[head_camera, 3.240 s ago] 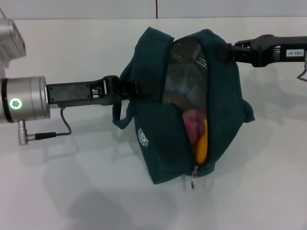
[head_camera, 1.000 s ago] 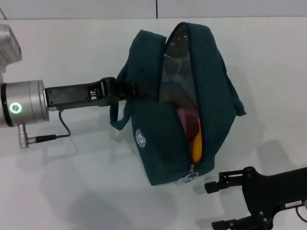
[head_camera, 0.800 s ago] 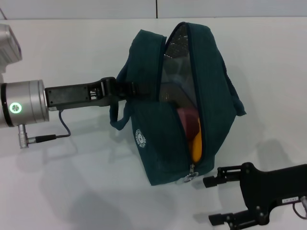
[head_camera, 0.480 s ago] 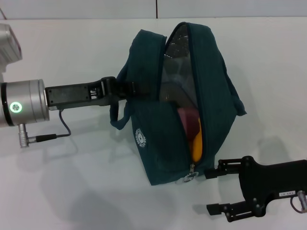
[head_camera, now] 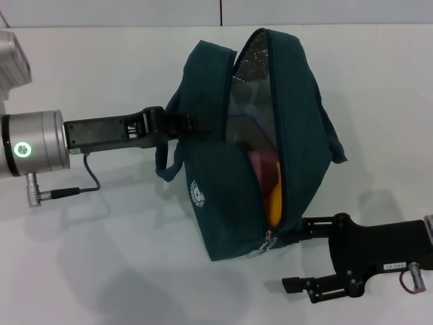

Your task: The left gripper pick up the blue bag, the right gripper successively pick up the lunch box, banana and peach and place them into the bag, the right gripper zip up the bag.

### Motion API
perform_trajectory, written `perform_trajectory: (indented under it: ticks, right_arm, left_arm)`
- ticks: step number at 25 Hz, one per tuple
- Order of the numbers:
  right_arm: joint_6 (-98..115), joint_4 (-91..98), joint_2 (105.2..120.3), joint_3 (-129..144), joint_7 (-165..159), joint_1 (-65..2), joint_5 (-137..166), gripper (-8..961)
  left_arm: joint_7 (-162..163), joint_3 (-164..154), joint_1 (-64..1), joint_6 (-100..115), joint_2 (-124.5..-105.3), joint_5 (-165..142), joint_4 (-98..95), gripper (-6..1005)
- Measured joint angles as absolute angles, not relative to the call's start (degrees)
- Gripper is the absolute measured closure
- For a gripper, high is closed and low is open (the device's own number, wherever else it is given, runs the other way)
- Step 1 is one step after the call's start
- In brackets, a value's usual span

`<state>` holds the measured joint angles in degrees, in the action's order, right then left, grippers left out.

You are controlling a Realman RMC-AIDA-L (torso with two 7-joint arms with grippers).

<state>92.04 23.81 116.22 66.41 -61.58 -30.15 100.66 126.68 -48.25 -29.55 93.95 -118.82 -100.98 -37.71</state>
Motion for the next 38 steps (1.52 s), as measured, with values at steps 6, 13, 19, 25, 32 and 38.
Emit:
perform_trajectory:
  ticks: [6,13,19,25,32,38]
  right_arm:
    - [91.4,23.4,116.19,67.1,-61.3,-30.7,99.4,199]
    - [89.3,20.6,116.19,71.0,-61.3,-33.9,95.4,200]
    - [88.6,20.0,116.18,73.6,-61.3,-34.7,92.0,200]
    - [86.2,20.1,116.19,82.9,-61.3,-34.8,83.5,200]
    - [86.0,20.3,116.18,84.8,-61.3,-34.9,81.8,201]
    - [84.5,20.5,116.19,92.0,-61.4,-35.0,75.8,201]
  left_arm:
    - [126.8,-48.2,-29.5,93.9,-118.84,-101.0,-37.7,965]
    - [126.8,-48.2,-29.5,93.9,-118.91,-101.0,-37.7,965]
    - [126.9,-48.2,-29.7,93.9,-118.91,-101.0,-37.7,966]
    - [126.8,-48.3,-29.7,93.9,-118.92,-101.0,-37.7,966]
    - [126.6,-48.3,-29.5,93.5,-118.92,-101.0,-37.7,965]
    - [126.6,-48.3,-29.4,93.0,-118.98,-101.2,-37.4,965]
